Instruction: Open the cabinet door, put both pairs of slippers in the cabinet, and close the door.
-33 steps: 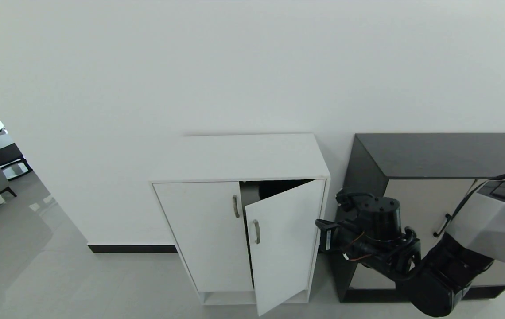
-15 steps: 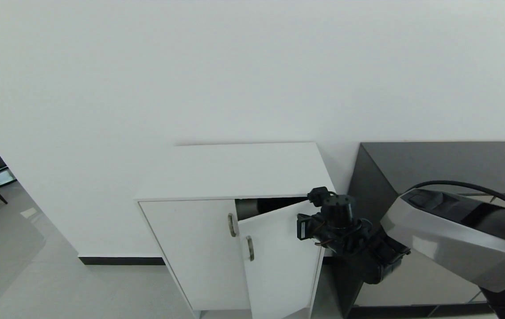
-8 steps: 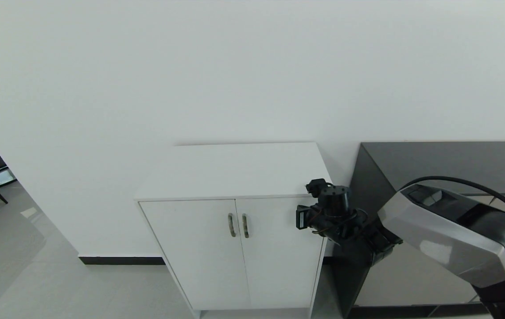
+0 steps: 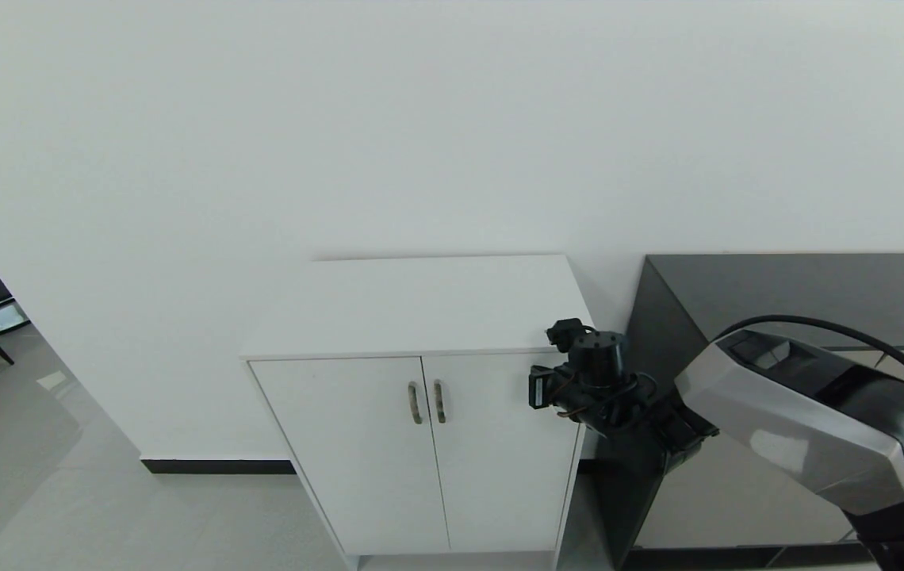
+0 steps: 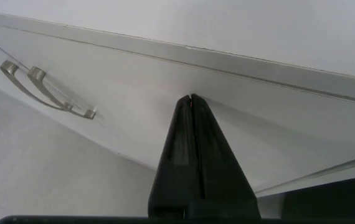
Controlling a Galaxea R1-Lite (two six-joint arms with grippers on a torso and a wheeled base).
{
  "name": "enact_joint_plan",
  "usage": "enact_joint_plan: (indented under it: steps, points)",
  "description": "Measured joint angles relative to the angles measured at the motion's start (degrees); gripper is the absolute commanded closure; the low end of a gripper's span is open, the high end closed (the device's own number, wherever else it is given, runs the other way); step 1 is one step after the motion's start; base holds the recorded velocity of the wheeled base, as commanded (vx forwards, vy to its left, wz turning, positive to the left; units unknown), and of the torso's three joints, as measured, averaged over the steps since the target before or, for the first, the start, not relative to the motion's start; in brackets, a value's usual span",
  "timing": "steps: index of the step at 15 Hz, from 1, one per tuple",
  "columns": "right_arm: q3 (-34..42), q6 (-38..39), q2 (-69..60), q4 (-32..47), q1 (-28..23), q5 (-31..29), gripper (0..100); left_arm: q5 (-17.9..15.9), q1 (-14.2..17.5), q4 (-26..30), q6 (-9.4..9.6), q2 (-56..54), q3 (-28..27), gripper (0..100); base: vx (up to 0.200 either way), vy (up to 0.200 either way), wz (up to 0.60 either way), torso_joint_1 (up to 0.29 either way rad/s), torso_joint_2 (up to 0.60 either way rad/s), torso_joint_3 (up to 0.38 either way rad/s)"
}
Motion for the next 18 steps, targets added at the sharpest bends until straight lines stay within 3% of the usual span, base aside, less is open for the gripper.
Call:
enact_joint_plan:
  steps: [4, 10, 13, 15, 18]
  points:
    - [7.9, 0.0, -3.7, -2.1, 0.1, -0.2, 100, 0.1, 0.0, 0.0, -0.16, 0.0, 0.0, 100, 0.0, 0.0, 0.0, 0.0, 0.0, 0.0]
    - [38.1, -2.0, -24.6, -8.1, -1.9, -6.1, 100, 0.2, 0.0, 0.0, -0.07, 0.0, 0.0, 100, 0.0, 0.0, 0.0, 0.0, 0.0, 0.0]
    - [54.7, -3.0, -37.8, -8.6, -6.1, -6.4, 100, 0.2, 0.0, 0.0, 0.09, 0.0, 0.0, 100, 0.0, 0.0, 0.0, 0.0, 0.0, 0.0]
    - [64.6, -4.4, -45.4, -8.6, -10.5, -3.1, 100, 0.2, 0.0, 0.0, 0.09, 0.0, 0.0, 100, 0.0, 0.0, 0.0, 0.0, 0.0, 0.0]
    - [74.3, -5.6, -54.2, -7.5, -14.8, -0.3, 100, 0.2, 0.0, 0.0, 0.11, 0.0, 0.0, 100, 0.0, 0.0, 0.0, 0.0, 0.0, 0.0]
